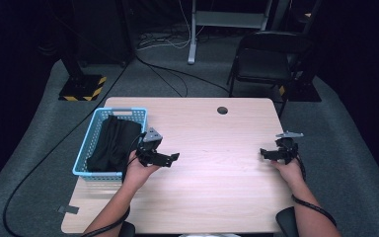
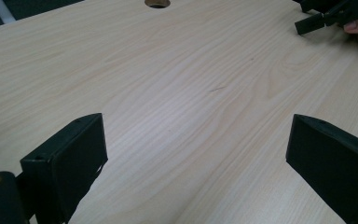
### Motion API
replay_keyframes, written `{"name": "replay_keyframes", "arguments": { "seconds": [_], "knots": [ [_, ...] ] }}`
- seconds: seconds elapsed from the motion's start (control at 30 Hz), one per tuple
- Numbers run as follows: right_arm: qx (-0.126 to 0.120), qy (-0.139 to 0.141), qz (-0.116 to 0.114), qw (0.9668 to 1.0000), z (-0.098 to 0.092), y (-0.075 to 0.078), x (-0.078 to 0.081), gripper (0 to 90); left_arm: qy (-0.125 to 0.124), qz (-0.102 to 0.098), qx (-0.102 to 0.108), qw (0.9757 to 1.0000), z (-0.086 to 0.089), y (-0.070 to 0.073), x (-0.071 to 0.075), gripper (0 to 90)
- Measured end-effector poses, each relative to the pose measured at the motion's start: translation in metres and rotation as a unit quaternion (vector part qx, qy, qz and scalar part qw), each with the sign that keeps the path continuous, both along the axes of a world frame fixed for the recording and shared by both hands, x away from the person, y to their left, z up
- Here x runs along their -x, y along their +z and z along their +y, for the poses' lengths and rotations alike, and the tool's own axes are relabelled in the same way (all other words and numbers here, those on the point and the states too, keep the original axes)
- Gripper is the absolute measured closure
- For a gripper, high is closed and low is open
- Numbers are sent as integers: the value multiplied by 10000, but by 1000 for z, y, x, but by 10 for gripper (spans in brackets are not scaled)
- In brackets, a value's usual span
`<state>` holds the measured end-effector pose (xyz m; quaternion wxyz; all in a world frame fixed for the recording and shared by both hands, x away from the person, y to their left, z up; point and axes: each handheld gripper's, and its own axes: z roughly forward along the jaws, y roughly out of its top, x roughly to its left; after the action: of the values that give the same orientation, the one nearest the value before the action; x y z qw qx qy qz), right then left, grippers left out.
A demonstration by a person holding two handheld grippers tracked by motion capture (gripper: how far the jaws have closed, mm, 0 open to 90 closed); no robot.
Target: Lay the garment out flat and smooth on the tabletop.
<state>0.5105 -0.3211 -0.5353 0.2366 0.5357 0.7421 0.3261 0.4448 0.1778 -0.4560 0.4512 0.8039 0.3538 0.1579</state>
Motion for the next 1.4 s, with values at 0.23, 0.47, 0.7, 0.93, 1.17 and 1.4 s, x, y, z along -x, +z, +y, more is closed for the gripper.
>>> {"name": "replay_keyframes", "arguments": {
  "seconds": [0.23, 0.47, 0.7, 0.93, 1.17, 1.4],
  "knots": [
    [0, 1, 0, 10000, 0, 0, 0, 0, 102, -30, -3, 9999, 8, 4, -1, 62],
    [-1, 0, 0, 10000, 0, 0, 0, 0, 172, 11, 40, 9998, 15, 5, -3, 62],
    [0, 1, 0, 10000, 0, 0, 0, 0, 283, 58, 31, 9996, 22, 4, -6, 62],
    [0, 1, 0, 10000, 0, 0, 0, 0, 372, 71, 91, 9992, 32, 6, -7, 65],
    [1, 1, 0, 10000, 0, 0, 0, 0, 390, 180, 102, 9990, 37, 6, -10, 69],
    [3, 2, -1, 10000, 0, 0, 1, 0, 488, 223, 74, 9985, 43, 8, -16, 40]
  ]
}}
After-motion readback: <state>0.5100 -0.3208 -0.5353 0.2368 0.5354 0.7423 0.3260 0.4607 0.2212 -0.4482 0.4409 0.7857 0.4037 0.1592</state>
